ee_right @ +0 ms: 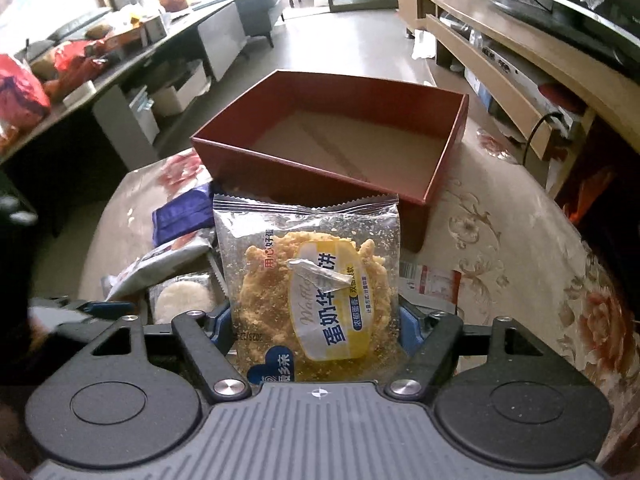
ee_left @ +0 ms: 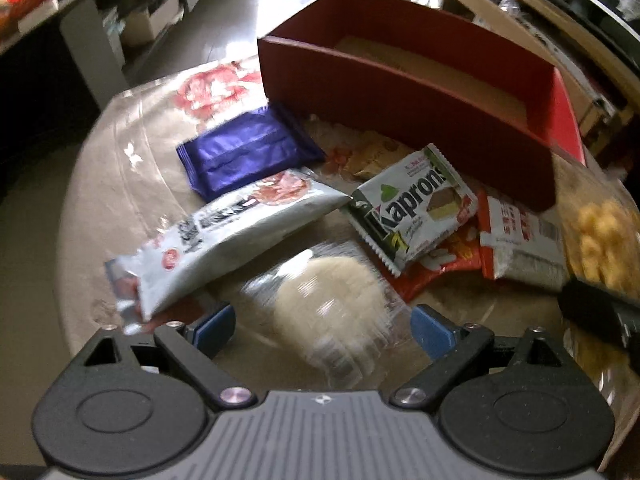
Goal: Organize snacks
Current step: 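Grasp the yellow cookie bag with the right tool while the left tool grasps the clear white-bun bag, then carry both held bags up and over the open red box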
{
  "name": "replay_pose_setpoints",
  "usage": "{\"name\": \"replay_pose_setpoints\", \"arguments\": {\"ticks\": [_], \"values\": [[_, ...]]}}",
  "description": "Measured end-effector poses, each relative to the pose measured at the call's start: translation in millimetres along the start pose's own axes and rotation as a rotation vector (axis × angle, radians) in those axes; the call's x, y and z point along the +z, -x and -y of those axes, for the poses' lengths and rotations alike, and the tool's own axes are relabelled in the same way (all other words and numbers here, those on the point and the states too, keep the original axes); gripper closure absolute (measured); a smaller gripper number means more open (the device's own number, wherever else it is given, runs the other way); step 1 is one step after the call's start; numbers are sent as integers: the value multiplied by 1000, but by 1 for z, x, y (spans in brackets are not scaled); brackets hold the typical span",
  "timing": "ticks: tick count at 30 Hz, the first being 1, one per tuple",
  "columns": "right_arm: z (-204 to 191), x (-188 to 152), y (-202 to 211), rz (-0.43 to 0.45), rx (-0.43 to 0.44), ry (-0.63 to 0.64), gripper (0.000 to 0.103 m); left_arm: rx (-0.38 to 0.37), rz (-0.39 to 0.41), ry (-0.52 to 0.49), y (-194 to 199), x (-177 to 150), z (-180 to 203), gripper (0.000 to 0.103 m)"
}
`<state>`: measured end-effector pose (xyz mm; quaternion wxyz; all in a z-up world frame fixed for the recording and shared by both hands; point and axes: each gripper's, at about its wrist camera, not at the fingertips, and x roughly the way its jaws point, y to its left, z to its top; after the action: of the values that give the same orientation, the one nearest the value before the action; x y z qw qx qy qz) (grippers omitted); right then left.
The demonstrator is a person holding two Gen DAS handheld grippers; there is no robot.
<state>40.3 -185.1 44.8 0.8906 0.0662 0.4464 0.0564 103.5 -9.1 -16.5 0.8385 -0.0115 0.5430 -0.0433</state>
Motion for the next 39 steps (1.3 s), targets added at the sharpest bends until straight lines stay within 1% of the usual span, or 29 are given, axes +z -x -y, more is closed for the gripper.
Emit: {"name": "replay_pose_setpoints", "arguments": {"ticks": [3, 5, 7, 9, 11, 14, 18, 22, 26, 32, 36, 39], "values": [[1, 1, -2, 0, 11, -2, 23, -24, -53, 68, -16, 4, -3, 2], [3, 1, -1, -2, 20, -3, 23, -15, -78, 80, -25, 4, -2, 6], [4, 0, 0, -4, 25, -8, 23, 9, -58, 39, -22, 0, 4, 15], [7, -1, 2, 2, 26, -9, 23, 17, -52, 11, -19, -3, 6, 28], [9, -1, 5, 8, 29, -12, 23, 8, -57, 20, -15, -5, 1, 35], [9, -2, 7, 16, 31, -11, 23, -14, -71, 51, -7, -9, -6, 40], [6, -4, 11, 29, 33, 5, 23, -8, -65, 43, 7, -15, -10, 40], [4, -7, 16, 38, 29, 9, 23, -26, -44, 32, 29, -20, -9, 41], [5, -7, 22, 61, 27, 1, 23, -52, -10, 2, 44, -14, -1, 41], [15, 1, 24, 88, 20, -39, 23, -135, 32, -6, 46, 15, 10, 41], [23, 18, 16, 104, 2, -78, 23, -182, 55, -8, 44, 45, 19, 41], [28, 34, 9, 125, -1, -112, 23, -194, 88, -4, 45, 69, 24, 41]]}}
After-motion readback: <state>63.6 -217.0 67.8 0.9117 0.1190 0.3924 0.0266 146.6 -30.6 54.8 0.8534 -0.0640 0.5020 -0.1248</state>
